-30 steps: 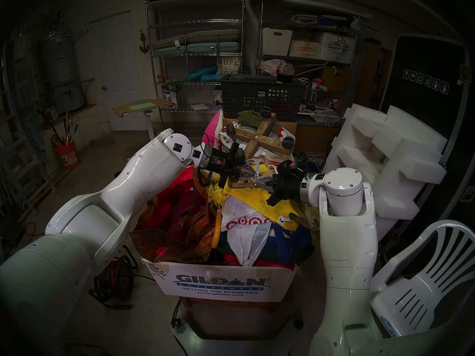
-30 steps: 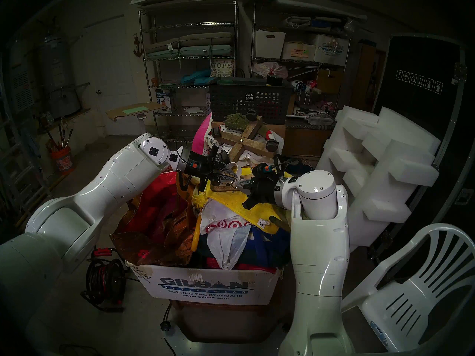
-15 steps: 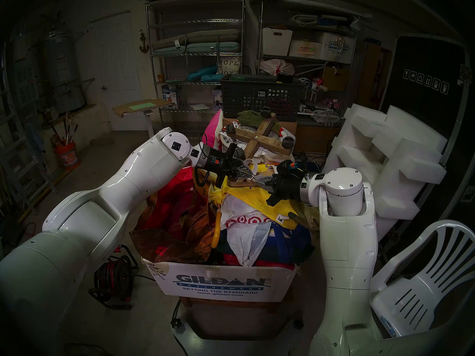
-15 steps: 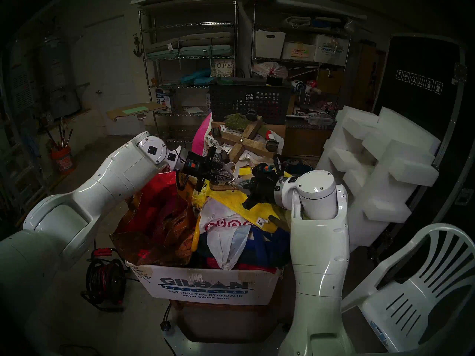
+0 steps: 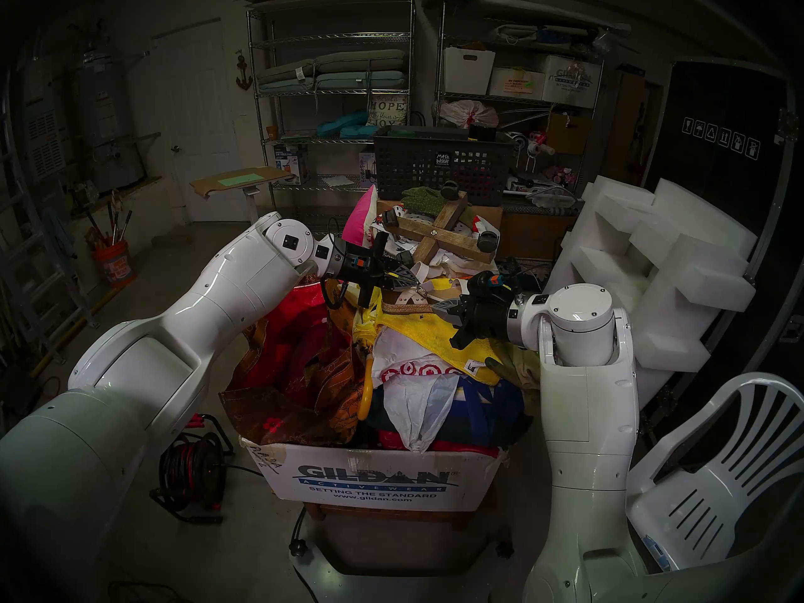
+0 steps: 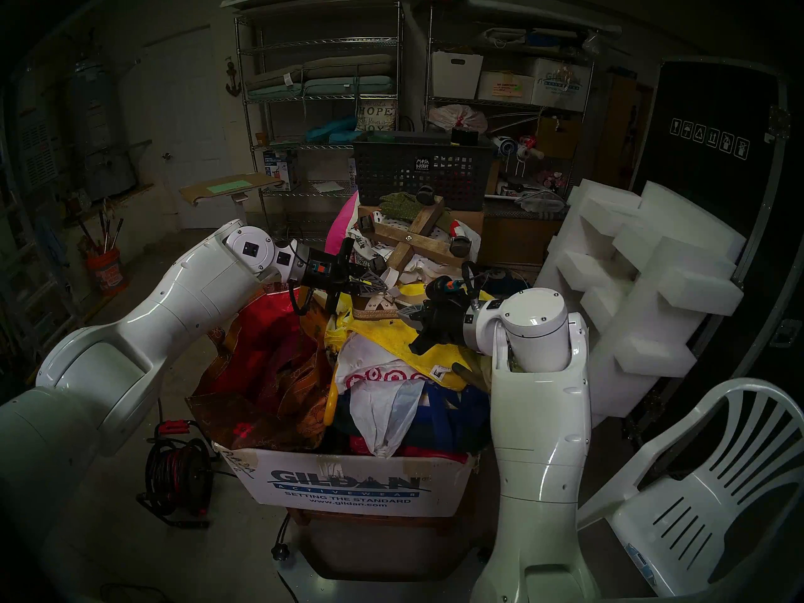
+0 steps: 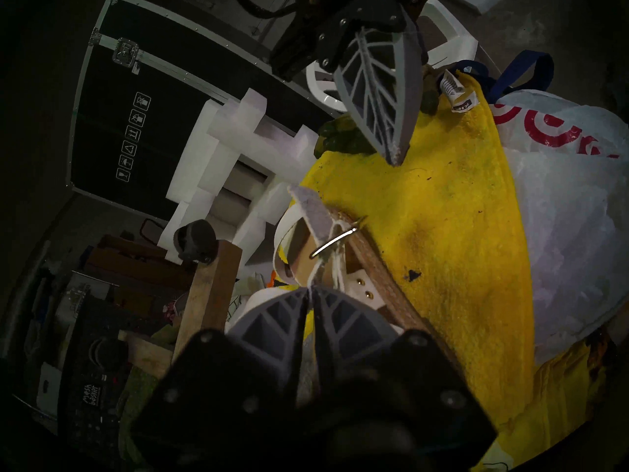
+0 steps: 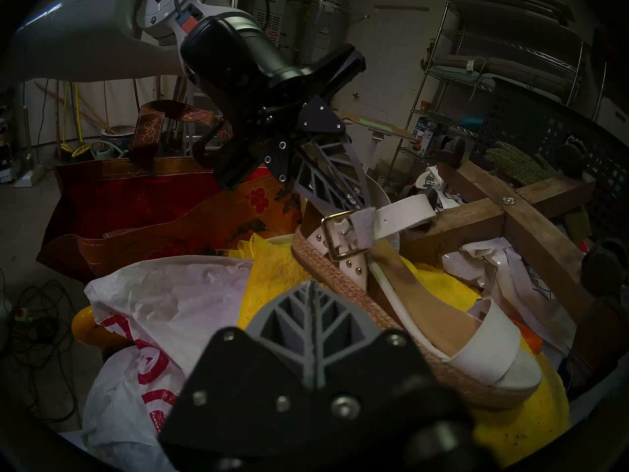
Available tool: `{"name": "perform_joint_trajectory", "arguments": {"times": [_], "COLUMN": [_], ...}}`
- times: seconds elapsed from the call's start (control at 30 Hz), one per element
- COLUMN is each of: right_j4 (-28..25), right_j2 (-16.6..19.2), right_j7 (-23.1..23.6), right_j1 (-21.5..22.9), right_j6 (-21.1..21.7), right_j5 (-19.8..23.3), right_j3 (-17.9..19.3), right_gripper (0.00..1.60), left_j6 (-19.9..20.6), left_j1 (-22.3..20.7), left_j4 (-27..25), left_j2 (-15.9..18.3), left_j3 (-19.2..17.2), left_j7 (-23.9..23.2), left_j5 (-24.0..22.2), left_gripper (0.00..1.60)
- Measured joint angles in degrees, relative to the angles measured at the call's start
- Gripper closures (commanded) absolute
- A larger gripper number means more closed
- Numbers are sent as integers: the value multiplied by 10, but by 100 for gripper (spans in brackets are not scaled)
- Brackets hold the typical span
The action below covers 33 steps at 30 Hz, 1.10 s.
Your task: Unbuckle a shoe
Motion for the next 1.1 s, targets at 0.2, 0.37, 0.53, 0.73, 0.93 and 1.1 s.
{"name": "perform_joint_trajectory", "arguments": {"times": [0.2, 0.37, 0.53, 0.73, 0.93, 1.1], "right_j4": [1, 1, 1, 1, 0, 0], "right_j2": [-1, -1, -1, -2, -3, -4], "right_j7": [0, 0, 1, 1, 1, 2], "right_j1": [0, 0, 0, 0, 0, 0], "right_j6": [0, 0, 0, 0, 0, 0], "right_j5": [0, 0, 0, 1, 1, 3], "right_j3": [-1, -2, -3, -3, -2, -1], "right_gripper": [160, 160, 160, 160, 160, 160], "left_j6": [8, 13, 19, 27, 34, 38], "left_j1": [1, 6, 18, 37, 49, 53], "left_j4": [-1, -10, -29, -57, -74, -78], "left_j2": [4, 9, 17, 26, 32, 33], "left_j3": [-4, -7, -11, -18, -23, -26], "left_j7": [2, -3, -19, -35, -44, -45], "left_j5": [1, -9, -25, -47, -59, -62], "left_gripper": [116, 112, 105, 97, 96, 96]}}
